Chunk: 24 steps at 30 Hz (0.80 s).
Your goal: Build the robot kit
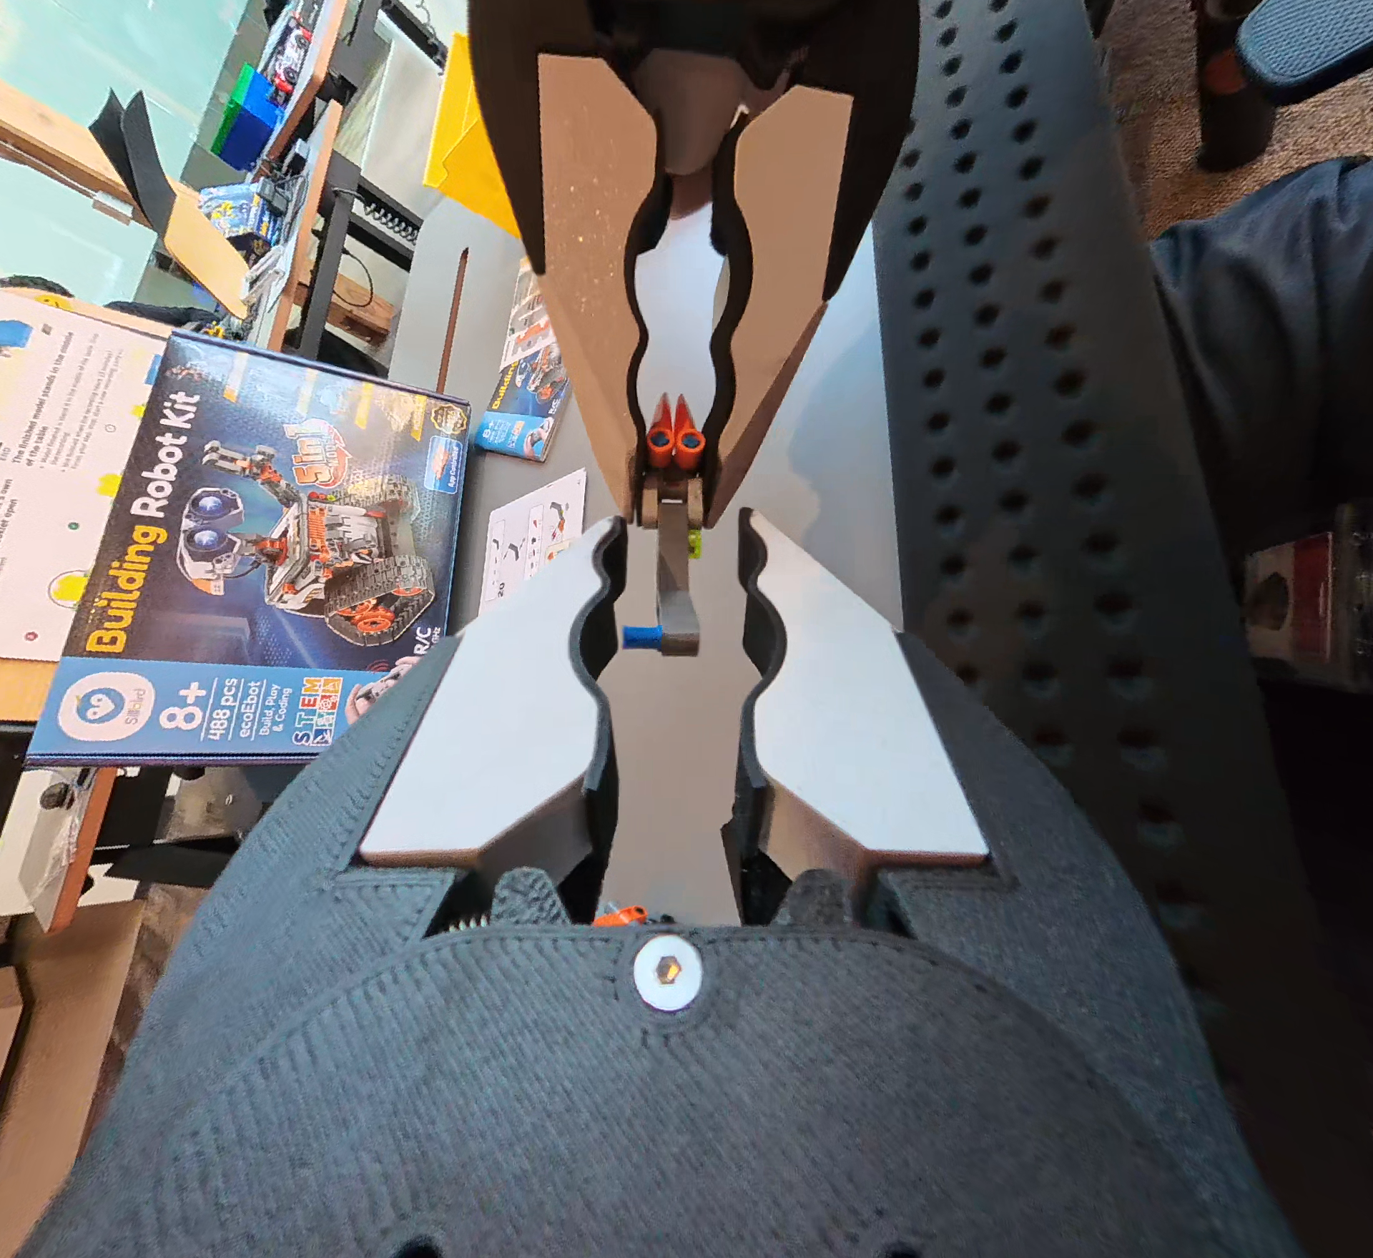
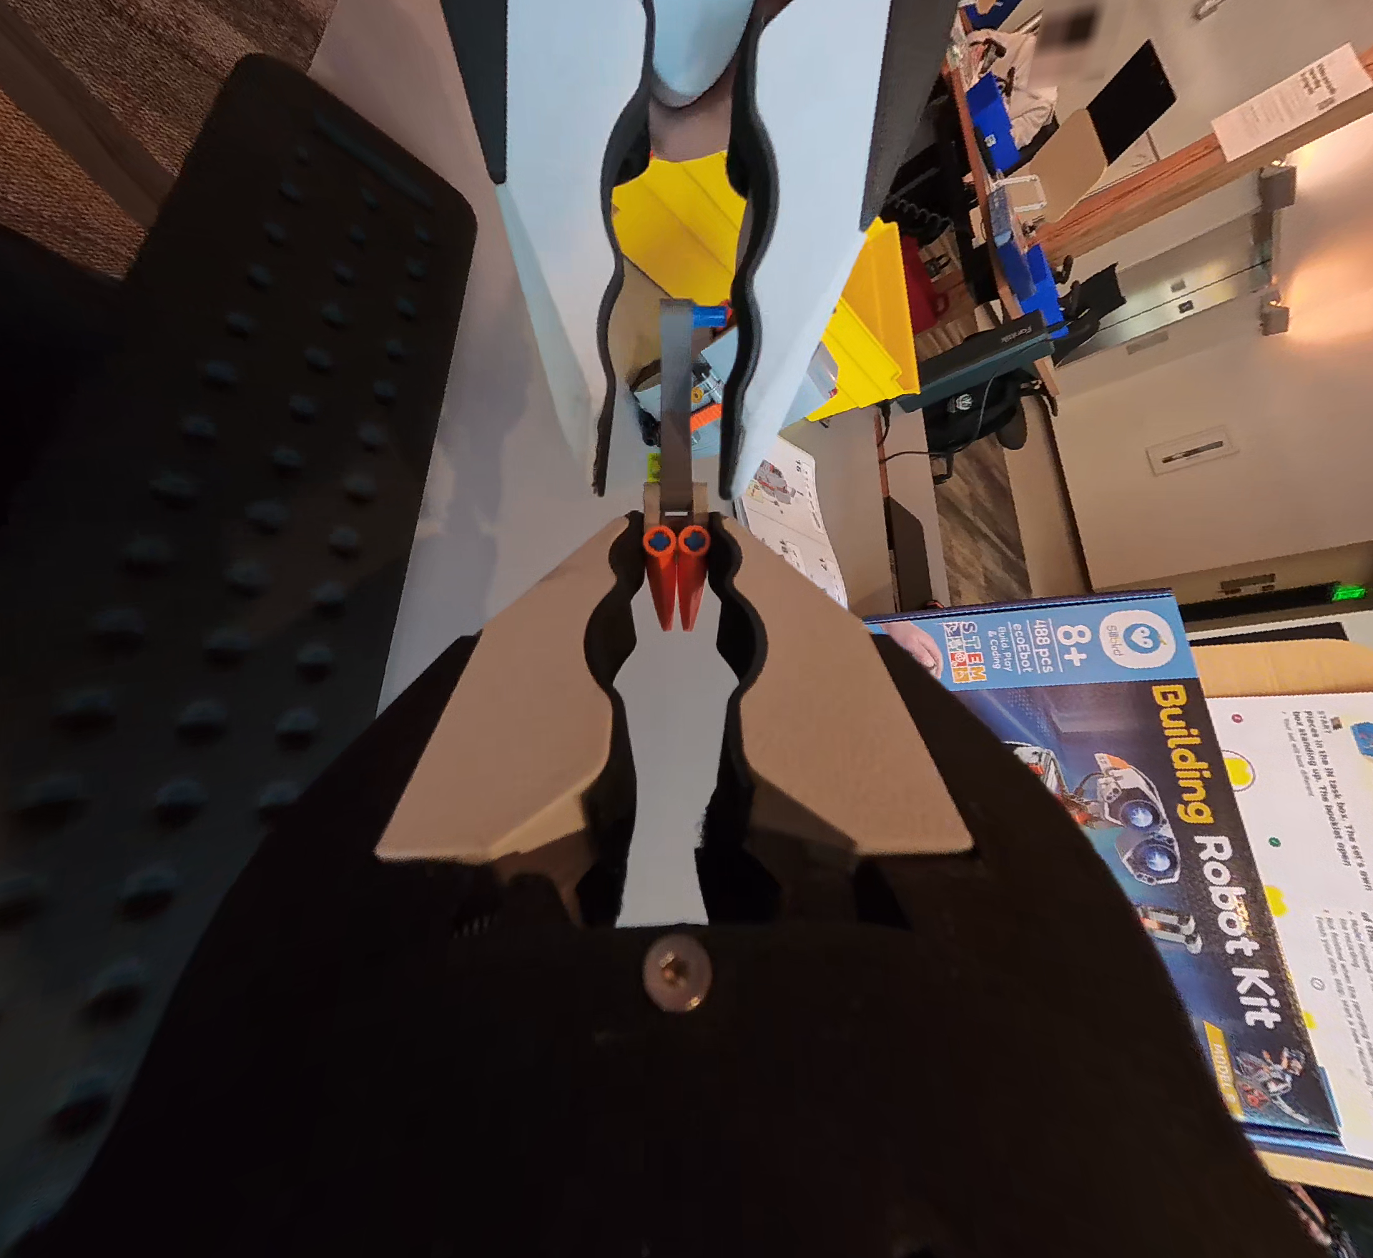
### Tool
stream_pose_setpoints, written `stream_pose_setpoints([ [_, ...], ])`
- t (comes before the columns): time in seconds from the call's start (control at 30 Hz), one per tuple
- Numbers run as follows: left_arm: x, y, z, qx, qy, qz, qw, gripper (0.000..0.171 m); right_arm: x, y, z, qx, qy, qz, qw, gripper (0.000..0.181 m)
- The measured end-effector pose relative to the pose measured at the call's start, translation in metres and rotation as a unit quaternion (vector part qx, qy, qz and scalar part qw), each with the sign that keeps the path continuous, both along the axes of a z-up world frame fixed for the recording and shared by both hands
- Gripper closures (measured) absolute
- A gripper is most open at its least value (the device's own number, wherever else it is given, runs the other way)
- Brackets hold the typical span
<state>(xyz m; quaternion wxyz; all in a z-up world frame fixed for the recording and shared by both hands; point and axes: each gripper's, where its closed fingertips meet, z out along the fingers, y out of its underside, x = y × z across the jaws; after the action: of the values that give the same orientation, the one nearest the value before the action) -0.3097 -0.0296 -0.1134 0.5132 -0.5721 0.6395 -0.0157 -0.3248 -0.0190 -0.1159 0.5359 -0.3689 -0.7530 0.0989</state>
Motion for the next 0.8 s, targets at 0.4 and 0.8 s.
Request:
stream_pose_setpoints([
  [0.4, 0.003, 0.004, 0.001, 0.005, -0.001, 0.01, 1.0, 0.151, 0.0, 0.0, 0.002, -0.062, 0.016, -0.002, 0.998, 0.165],
  [0.8, 0.004, 0.004, -0.011, -0.161, -0.036, 0.013, 0.986, 0.156, 0.004, -0.007, -0.015, -0.377, -0.019, 0.027, 0.926, 0.165],
])
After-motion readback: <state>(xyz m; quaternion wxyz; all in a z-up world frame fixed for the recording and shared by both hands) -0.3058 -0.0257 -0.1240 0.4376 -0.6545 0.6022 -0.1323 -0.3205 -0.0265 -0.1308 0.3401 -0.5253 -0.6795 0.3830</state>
